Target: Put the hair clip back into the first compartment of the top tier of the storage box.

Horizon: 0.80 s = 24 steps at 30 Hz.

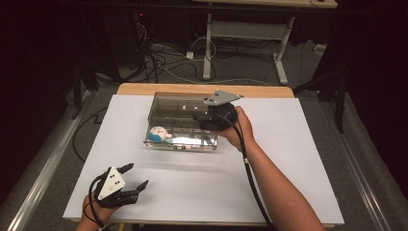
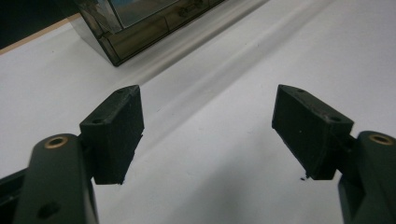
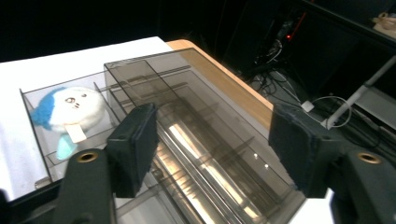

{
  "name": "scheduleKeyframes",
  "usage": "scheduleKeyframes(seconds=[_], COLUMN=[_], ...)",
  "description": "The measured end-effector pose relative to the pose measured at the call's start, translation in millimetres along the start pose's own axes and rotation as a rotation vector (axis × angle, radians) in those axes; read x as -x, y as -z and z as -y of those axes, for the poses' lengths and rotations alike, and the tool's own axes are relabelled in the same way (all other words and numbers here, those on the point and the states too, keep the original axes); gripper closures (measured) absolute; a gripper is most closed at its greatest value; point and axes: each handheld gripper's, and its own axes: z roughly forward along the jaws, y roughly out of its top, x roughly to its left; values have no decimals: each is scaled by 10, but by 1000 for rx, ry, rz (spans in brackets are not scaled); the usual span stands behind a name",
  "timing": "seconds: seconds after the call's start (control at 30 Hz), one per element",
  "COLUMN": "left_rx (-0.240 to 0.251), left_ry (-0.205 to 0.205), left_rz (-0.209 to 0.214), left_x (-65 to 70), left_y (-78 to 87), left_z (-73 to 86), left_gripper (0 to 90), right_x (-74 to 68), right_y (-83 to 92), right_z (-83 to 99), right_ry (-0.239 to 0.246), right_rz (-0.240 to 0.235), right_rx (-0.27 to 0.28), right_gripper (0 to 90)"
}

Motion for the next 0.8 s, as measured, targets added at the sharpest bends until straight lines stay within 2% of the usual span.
scheduleKeyframes(seconds=[0.27,0.5,0.63,0.8], left_rx=[1,2,1,-1], left_ry=[2,2,1,0], left_rz=[0,0,-1,-2], left_x=[2,2,3,3], left_y=[1,1,1,1], left_z=[-2,0,0,2], left_gripper=[243,243,243,243], right_x=[33,76,77,99], right_y=[85,154,181,244], right_z=[38,76,95,129], right_ry=[-20,-32,-15,-16], right_rz=[40,58,91,93], right_rx=[25,29,18,23], right_gripper=[208,167,159,164])
